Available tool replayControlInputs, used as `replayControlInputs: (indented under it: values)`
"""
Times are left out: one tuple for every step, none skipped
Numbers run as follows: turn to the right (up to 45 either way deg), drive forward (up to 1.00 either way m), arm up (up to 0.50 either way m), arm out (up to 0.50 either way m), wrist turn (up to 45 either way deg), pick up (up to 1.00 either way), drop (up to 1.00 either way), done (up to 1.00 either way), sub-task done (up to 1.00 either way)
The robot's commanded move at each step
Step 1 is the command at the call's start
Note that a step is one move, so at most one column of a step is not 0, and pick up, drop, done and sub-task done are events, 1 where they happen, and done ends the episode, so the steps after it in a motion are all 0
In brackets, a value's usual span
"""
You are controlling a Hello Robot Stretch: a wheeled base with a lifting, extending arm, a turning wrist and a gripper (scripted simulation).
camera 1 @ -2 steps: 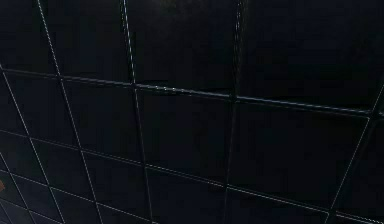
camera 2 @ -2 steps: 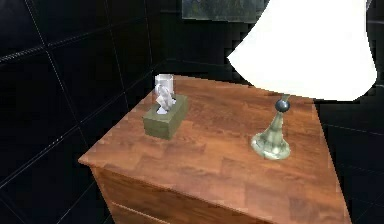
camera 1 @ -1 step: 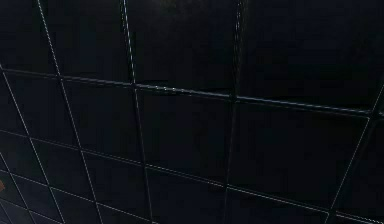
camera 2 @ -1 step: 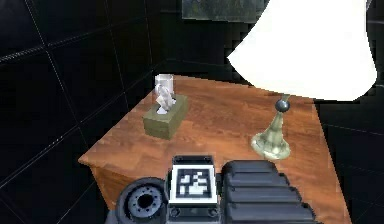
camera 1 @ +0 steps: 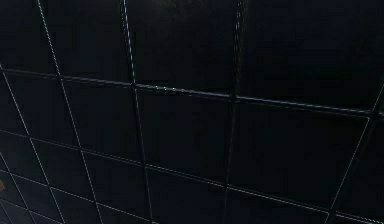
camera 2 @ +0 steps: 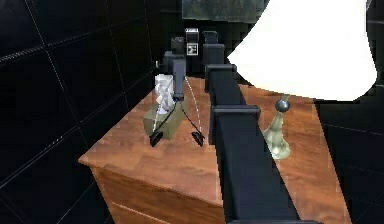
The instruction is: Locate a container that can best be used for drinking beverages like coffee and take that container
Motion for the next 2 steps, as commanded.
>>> replayControlInputs:
  values:
    - [0.0, 0.0, 0.0, 0.0, 45.0, 0.0, 0.0, 0.0, 0.0]
    - [0.0, 0.0, 0.0, 0.0, 45.0, 0.0, 0.0, 0.0, 0.0]
